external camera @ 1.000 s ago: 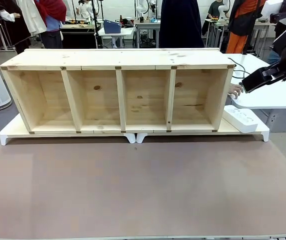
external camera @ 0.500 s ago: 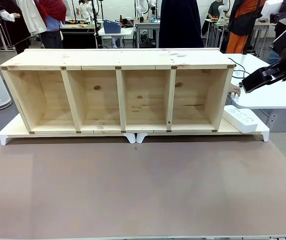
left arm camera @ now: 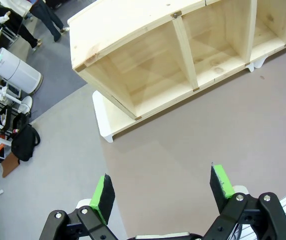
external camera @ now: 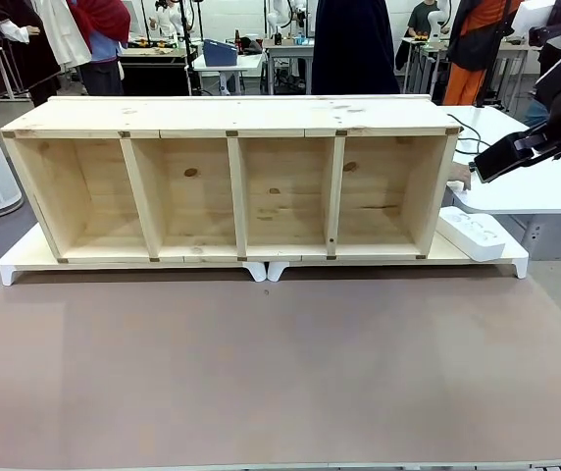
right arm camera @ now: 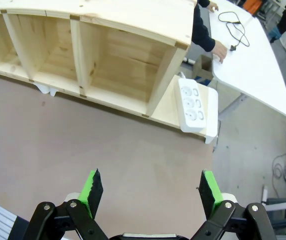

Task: Perform cable management.
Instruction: When the cord part of the Power Cable appears at the lower middle area of the table and stops, grasp the cord part of the Power Cable.

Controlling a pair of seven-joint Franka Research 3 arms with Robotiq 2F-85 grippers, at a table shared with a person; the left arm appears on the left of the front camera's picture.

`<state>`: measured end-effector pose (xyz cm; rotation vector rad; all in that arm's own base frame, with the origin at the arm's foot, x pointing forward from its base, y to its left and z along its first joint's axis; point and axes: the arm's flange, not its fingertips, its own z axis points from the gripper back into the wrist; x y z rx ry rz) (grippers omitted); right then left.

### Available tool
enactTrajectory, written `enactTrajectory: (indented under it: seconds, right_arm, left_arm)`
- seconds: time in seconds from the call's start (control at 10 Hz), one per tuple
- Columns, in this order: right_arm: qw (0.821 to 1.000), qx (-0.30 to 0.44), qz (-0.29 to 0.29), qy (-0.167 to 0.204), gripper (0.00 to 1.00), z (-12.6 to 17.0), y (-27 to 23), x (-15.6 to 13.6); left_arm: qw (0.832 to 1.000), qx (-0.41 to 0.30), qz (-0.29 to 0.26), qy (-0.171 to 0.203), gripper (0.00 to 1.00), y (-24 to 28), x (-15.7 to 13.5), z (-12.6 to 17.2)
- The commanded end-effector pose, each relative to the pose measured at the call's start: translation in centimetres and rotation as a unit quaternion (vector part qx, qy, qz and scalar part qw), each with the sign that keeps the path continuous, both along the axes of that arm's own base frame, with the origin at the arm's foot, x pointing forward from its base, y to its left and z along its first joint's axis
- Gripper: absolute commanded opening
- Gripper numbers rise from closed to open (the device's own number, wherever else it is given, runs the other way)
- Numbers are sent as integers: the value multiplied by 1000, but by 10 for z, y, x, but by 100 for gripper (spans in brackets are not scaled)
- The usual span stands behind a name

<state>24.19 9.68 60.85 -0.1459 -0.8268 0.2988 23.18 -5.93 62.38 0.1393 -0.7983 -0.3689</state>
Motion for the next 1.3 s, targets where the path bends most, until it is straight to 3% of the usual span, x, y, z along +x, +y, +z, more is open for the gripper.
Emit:
enactTrajectory:
  seconds: [0.0,1.2]
  right_arm:
    - [1000,0,0,-1,100,0,0,0]
    - [1000,0,0,-1,100,0,0,0]
  left_arm:
    - [1000,1,1,-2,100,0,-1,1]
    - [1000,1,1,-2,100,0,-1,1]
